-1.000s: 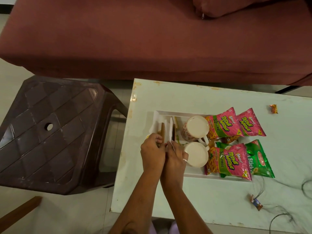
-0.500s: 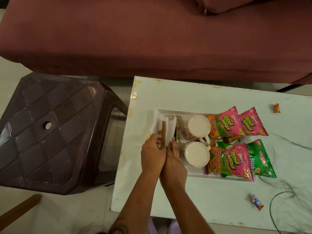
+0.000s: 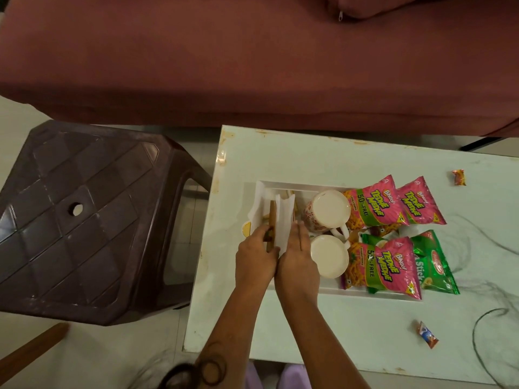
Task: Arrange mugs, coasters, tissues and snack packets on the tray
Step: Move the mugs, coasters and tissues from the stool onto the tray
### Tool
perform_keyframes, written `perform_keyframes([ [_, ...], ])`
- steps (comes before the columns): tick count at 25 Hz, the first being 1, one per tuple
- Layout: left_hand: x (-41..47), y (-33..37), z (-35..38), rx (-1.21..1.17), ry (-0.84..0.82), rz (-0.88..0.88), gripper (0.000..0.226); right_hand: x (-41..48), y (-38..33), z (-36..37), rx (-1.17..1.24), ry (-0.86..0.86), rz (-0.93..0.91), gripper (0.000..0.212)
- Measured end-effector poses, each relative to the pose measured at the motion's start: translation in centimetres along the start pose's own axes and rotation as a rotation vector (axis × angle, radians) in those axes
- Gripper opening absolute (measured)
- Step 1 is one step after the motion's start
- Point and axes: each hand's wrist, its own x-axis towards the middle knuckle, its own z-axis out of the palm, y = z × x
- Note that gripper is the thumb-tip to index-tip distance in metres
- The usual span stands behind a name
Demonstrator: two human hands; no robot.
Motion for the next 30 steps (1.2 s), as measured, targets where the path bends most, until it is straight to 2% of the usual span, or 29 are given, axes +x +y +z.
perform_keyframes([
  [3,-0.2,0.1,0.1,-0.012,0.009,0.003,0.041,0.5,-0.2,-0.3,-0.005,-0.056,0.012,0.066],
  [6,-0.7,0.9,-0.1,-0.067,0.072,0.008,0.041,0.3,-0.4,-1.3,0.093,-0.04,-0.012,0.068],
  [9,-1.3,3.4,0.0,-0.11,0.161,0.12,0.04,-0.1,-0.4,-3.2,0.211,0.018,-0.115,0.072],
  [13,-1.5,7.3,0.8,-0.096,0.15,0.3,0.037,-0.2,1.2,-6.2,0.296,0.185,-0.113,0.068],
  [15,-1.5,7.5,1.1,-0.051,0.159,0.324,0.041,-0.1,3.2,-8.1,0.307,0.354,-0.061,0.06],
  [18,-1.3,6.1,1.4,-0.033,0.144,0.196,0.048,0.2,8.3,-10.9,0.341,0.59,0.055,0.047],
  [20,-0.8,5.0,1.6,0.017,0.125,0.101,0.049,0.7,12.9,-12.4,0.429,0.639,0.197,0.04],
  [23,0.1,3.9,1.1,0.007,0.174,-0.056,0.055,2.2,20.1,-14.5,0.604,0.561,0.505,0.031],
  [25,1.0,3.2,0.7,-0.028,0.197,-0.148,0.061,3.4,24.4,-15.5,0.741,0.38,0.634,0.032],
  [28,2.9,2.3,0.1,-0.111,0.184,-0.29,0.061,5.2,28.2,-15.8,1.052,0.009,0.643,0.056],
  [30,3.6,2.2,0.1,-0.21,0.111,-0.364,0.062,6.4,29.2,-15.4,1.093,-0.144,0.604,0.066],
])
